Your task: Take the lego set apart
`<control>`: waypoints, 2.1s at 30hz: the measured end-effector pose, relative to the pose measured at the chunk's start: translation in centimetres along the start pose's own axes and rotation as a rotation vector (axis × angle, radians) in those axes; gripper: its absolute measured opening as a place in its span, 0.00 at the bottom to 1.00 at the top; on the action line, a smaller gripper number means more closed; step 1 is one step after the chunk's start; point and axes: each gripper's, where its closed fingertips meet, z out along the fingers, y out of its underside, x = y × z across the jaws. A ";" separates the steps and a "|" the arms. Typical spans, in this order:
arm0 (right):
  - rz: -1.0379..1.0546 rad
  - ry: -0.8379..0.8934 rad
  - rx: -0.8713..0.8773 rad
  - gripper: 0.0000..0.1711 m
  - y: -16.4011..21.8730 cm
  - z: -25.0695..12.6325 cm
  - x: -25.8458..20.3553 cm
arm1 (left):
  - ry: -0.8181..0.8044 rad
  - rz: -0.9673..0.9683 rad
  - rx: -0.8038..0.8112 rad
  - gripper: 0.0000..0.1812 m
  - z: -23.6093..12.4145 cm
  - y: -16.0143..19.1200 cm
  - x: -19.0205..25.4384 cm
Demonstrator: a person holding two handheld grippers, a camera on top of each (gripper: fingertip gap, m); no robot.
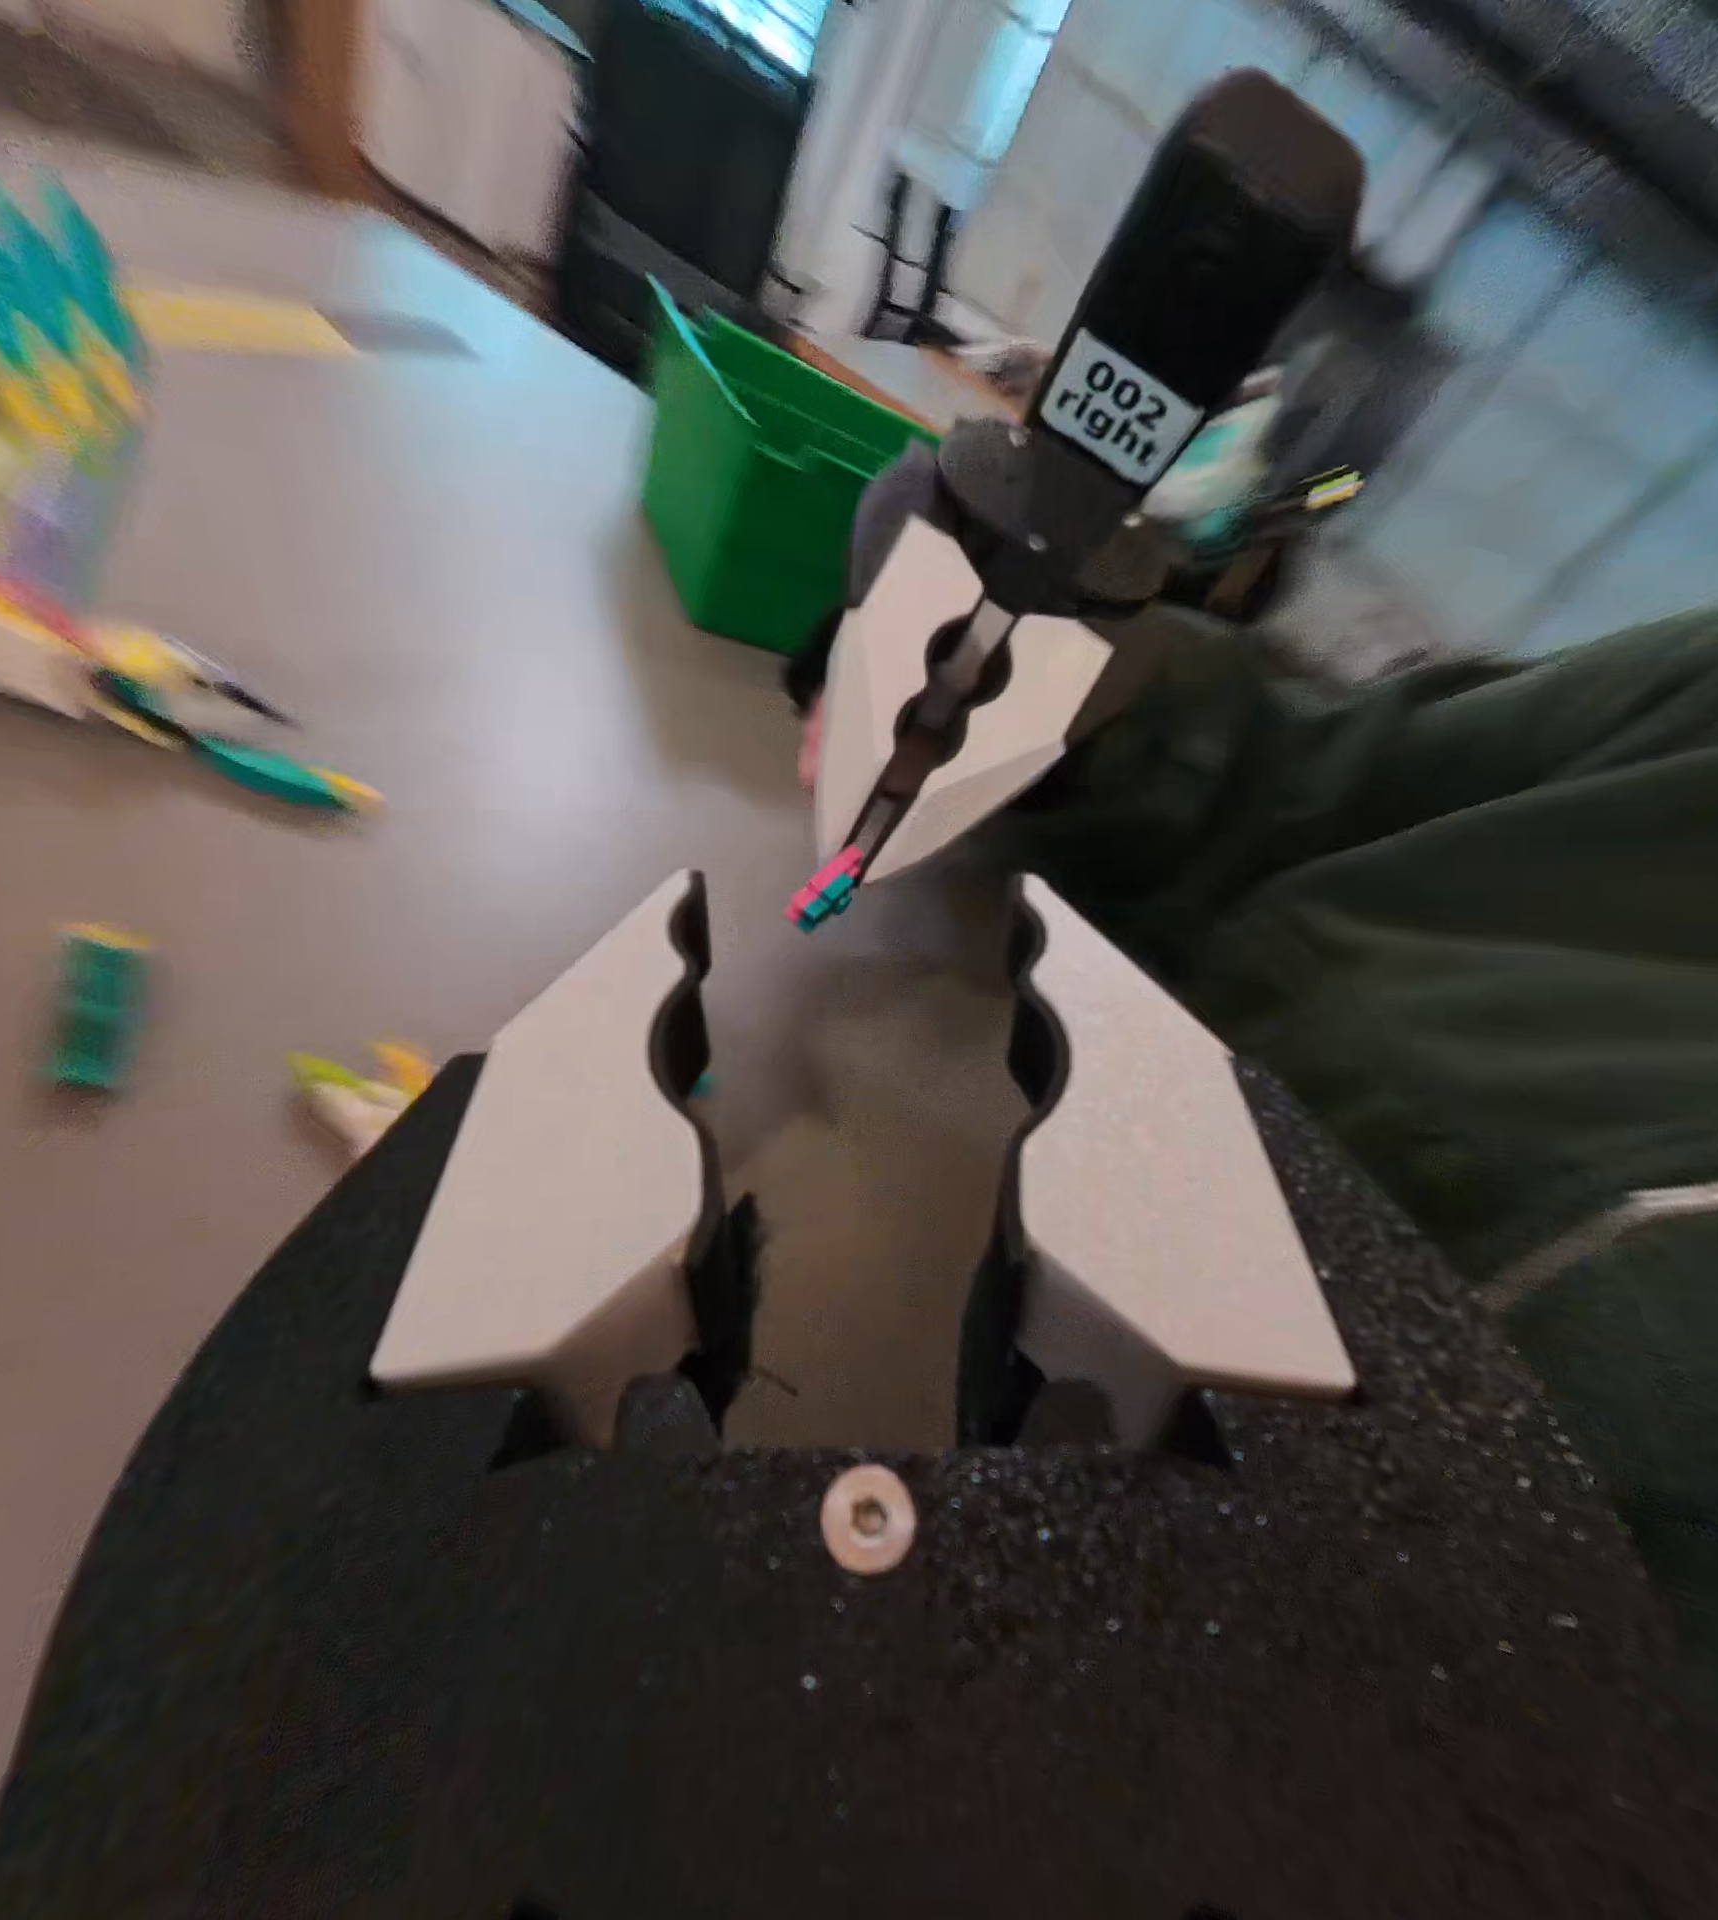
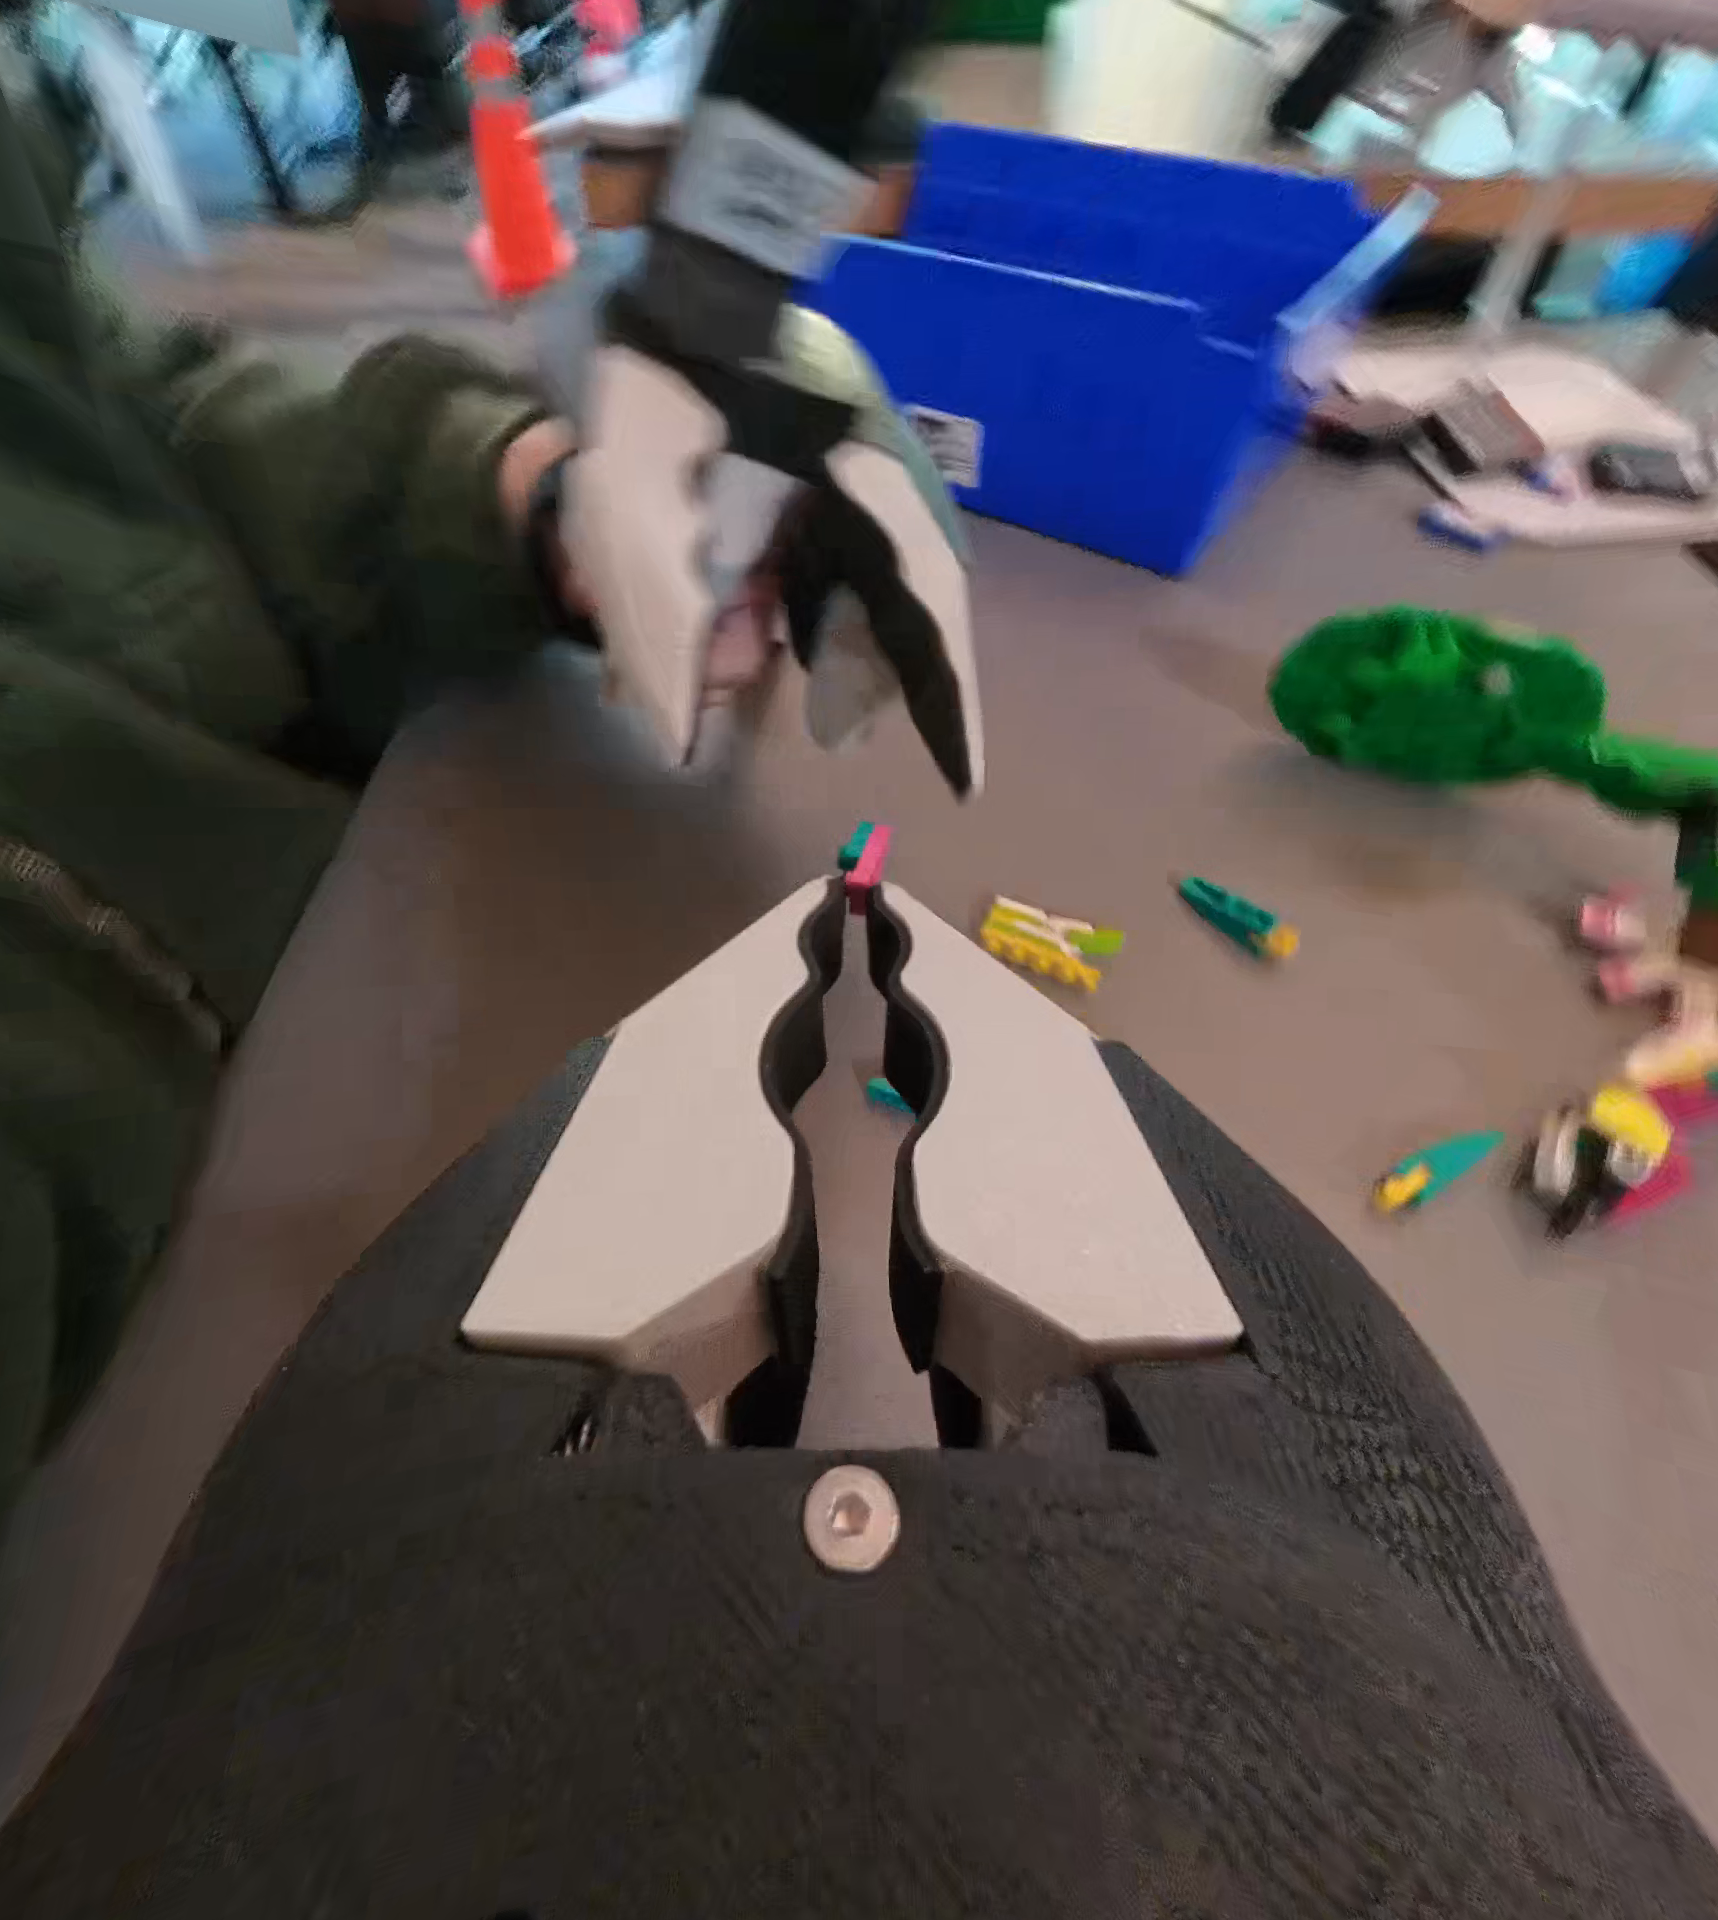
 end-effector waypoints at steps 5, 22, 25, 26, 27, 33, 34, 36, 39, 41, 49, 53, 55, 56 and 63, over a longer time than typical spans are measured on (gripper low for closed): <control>0.451 0.084 0.051 0.01 3.2 0.6 3.4 | -0.622 0.914 -0.137 0.19 -0.8 0.1 -5.6; 0.548 0.013 0.075 0.01 3.5 1.3 2.5 | -0.600 1.420 -0.314 0.04 2.7 2.9 -3.7; 0.355 0.034 0.126 0.10 2.4 0.8 2.3 | -0.515 1.158 -0.219 0.03 2.5 2.3 -2.7; 0.284 0.043 0.152 0.13 1.8 0.6 2.2 | -0.452 1.009 -0.166 0.03 2.5 2.1 -2.4; 0.227 0.030 0.182 0.13 1.2 0.3 1.7 | -0.364 0.870 -0.107 0.03 2.5 1.7 -1.7; 0.100 -0.022 0.289 0.06 -0.7 -0.4 0.0 | -0.046 0.450 0.091 0.03 1.9 0.1 0.9; 0.095 -0.030 0.300 0.06 -0.9 -0.4 -0.1 | -0.026 0.428 0.098 0.03 1.9 0.1 1.1; 0.080 -0.037 0.320 0.06 -1.1 -0.5 -0.3 | -0.002 0.399 0.108 0.03 1.9 0.0 1.3; 0.076 -0.043 0.343 0.06 -1.4 -0.7 -0.4 | 0.027 0.361 0.123 0.03 1.9 -0.2 1.5; 0.091 -0.048 0.352 0.05 -1.5 -0.7 -0.5 | 0.031 0.360 0.125 0.03 1.8 -0.2 1.5; 0.194 -0.100 0.435 0.05 -2.2 -1.2 -0.3 | 0.068 0.326 0.147 0.03 1.7 -0.4 2.0; 0.176 -0.090 0.424 0.05 -2.0 -0.9 -0.4 | 0.070 0.325 0.145 0.03 1.8 -0.4 2.0; 0.158 -0.081 0.419 0.03 -2.0 -0.9 -0.4 | 0.063 0.323 0.148 0.03 1.8 -0.5 2.0; 0.140 -0.074 0.405 0.03 -2.0 -0.9 -0.5 | 0.065 0.322 0.149 0.03 1.8 -0.5 2.0; -0.123 0.032 0.183 0.00 -0.3 -1.1 -0.9 | 0.047 0.376 0.220 0.02 0.2 -1.1 2.4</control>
